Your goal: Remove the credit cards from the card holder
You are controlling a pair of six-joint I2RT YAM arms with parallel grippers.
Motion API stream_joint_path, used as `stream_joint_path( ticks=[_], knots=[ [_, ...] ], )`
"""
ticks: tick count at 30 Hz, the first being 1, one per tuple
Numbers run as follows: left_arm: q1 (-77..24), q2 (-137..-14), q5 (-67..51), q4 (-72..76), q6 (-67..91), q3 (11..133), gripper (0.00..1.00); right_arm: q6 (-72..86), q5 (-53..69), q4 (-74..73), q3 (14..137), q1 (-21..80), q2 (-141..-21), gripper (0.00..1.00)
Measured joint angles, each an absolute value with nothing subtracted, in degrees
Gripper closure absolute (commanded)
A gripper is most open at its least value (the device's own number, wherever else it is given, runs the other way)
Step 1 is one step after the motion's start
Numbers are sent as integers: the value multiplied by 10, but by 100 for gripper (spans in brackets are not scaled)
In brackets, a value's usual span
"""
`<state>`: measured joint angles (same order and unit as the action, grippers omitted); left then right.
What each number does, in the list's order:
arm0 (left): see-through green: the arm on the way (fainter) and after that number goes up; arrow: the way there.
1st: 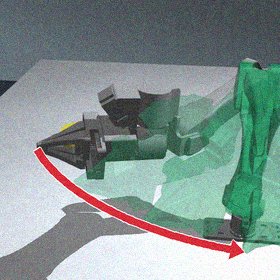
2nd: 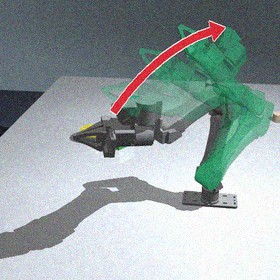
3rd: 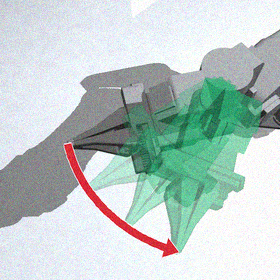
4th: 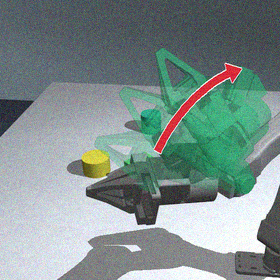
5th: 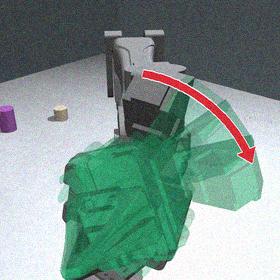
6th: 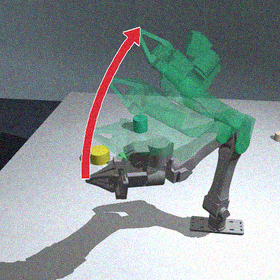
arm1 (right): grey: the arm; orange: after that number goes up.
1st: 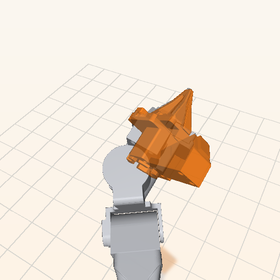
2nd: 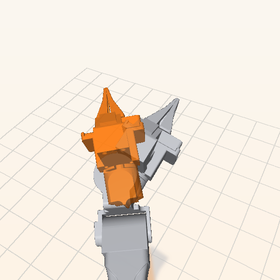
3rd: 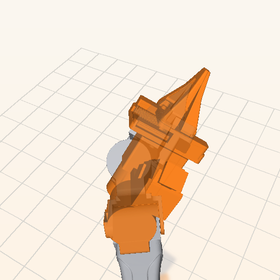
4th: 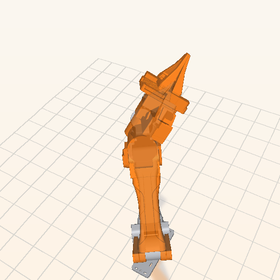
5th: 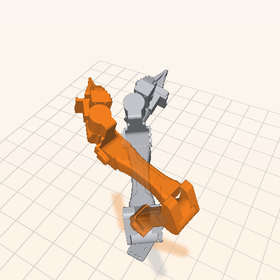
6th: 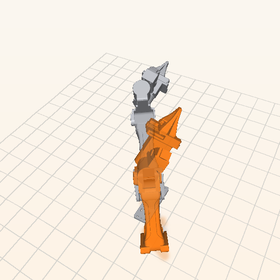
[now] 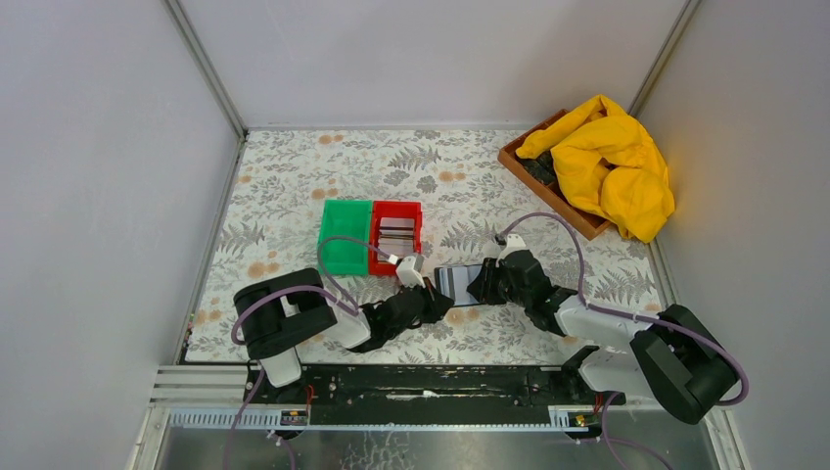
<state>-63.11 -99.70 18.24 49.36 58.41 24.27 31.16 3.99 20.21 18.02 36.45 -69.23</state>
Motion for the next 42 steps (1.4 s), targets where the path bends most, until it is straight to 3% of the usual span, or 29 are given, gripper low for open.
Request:
stream_joint_path(
  ticks=[6, 42],
  knots=[
    [-631, -1000, 182, 505, 586, 238, 100, 311, 43, 207, 180, 359, -711, 53],
    [-629, -1021, 162, 546, 598, 227, 100, 311, 102, 272, 172, 350, -748, 55]
  ],
)
